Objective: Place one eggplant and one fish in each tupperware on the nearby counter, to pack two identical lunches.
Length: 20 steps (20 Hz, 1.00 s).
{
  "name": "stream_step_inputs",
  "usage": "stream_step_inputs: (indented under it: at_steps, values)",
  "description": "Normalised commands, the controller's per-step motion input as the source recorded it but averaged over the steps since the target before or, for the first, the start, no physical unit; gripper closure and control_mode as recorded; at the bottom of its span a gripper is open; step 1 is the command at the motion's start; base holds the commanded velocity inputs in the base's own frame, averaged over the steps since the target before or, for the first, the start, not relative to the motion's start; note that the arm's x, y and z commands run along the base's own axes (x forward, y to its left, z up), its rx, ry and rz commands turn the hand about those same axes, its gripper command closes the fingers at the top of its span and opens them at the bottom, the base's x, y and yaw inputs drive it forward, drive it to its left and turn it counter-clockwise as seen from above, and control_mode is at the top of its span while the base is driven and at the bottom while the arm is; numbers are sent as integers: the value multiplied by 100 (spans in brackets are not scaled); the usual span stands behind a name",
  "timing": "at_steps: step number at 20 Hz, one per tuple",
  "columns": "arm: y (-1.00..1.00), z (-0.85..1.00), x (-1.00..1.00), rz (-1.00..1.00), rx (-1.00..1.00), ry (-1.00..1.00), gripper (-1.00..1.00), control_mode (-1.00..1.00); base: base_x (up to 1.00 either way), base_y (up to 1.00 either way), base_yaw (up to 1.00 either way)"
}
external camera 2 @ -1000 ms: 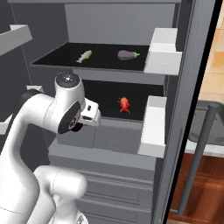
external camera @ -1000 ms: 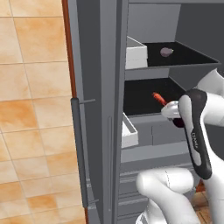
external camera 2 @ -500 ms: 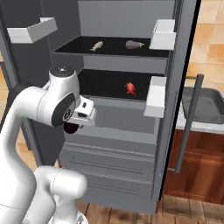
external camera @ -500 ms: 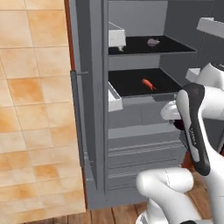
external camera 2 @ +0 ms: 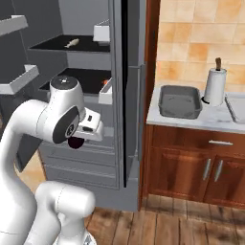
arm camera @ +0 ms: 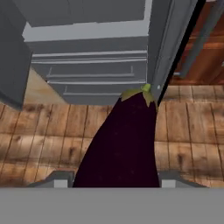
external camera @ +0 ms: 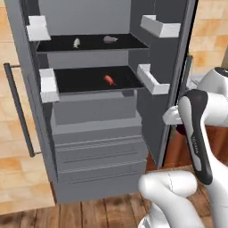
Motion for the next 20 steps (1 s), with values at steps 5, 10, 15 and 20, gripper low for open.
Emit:
stream_step_inputs:
  at_steps: [5,10,15,20]
  values:
    - [0,0,0,0,0,0,100,100,0,-100,0]
    - [0,0,0,0,0,0,100,100,6,-100,0]
    - [0,0,0,0,0,0,100,100,17,-100,0]
    - [0,0,0,0,0,0,100,100,79,-56,0]
